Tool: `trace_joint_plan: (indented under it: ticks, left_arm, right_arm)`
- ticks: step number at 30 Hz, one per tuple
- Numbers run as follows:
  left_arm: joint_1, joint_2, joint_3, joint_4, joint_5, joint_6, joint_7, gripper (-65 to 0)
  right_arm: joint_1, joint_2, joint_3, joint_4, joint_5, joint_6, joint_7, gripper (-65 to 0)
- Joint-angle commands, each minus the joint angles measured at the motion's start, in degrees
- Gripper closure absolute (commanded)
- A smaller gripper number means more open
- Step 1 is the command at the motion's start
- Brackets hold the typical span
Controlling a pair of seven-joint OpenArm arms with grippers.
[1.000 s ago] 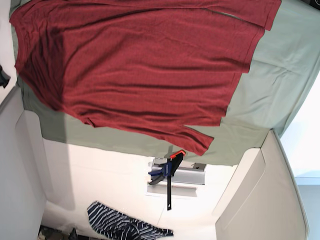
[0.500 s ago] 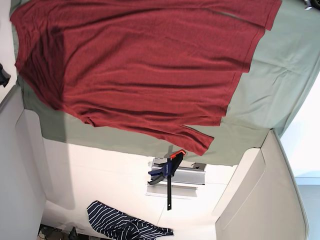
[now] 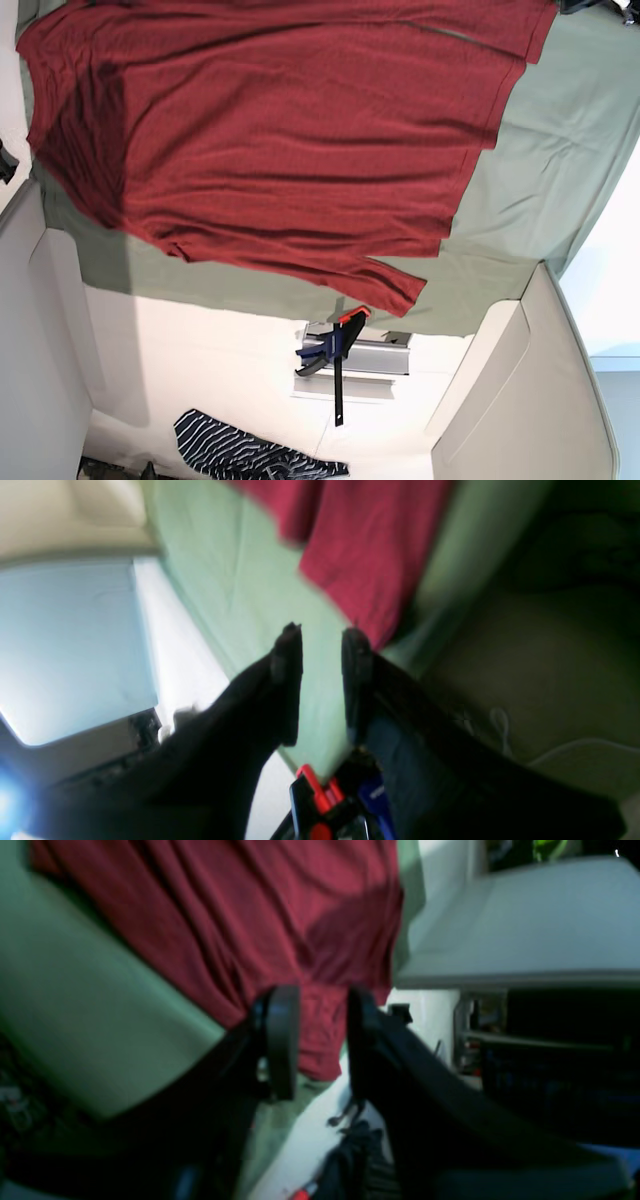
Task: Fold the T-shirt properly
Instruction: 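Lower both grippers to the shirt's edge nearest the arms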
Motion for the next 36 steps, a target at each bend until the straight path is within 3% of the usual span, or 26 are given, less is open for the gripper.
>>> trace_joint_plan:
  ticks: [1,10,19,25,36]
  left_arm:
    - [-0.2,-0.5,-0.37,-0.61,-0.15,0.57,-0.37,-17.6]
    - [-5.9,-1.81,-0.26,-11.91,-2.4,-0.39,-1.95,-17.6]
    - [-6.38,-5.2,2.51,-14.21,-0.81,-0.37,-3.82,-17.6]
    - [-7.87,-7.02,8.94,-14.21,4.76,4.15,-2.32,-17.6]
    - [-10.82,-7.02,11.76,-17.18,4.92,4.11,-2.03,-17.6]
  right_arm:
    - [0.28,0.66,0.35,0.33,-0.5,-1.38,0.92,-17.1]
    - [1.22,0.79,0.35,-0.07,0.61,-1.33,0.92,-17.1]
    - [1.2,0.76,0.35,-0.07,0.57,-1.33,0.92,-17.1]
    - [1.2,0.63,0.37,-0.09,0.57,-1.36,0.74,-17.1]
    - [1.22,0.63,0.37,-0.09,0.55,-1.36,0.74,-17.1]
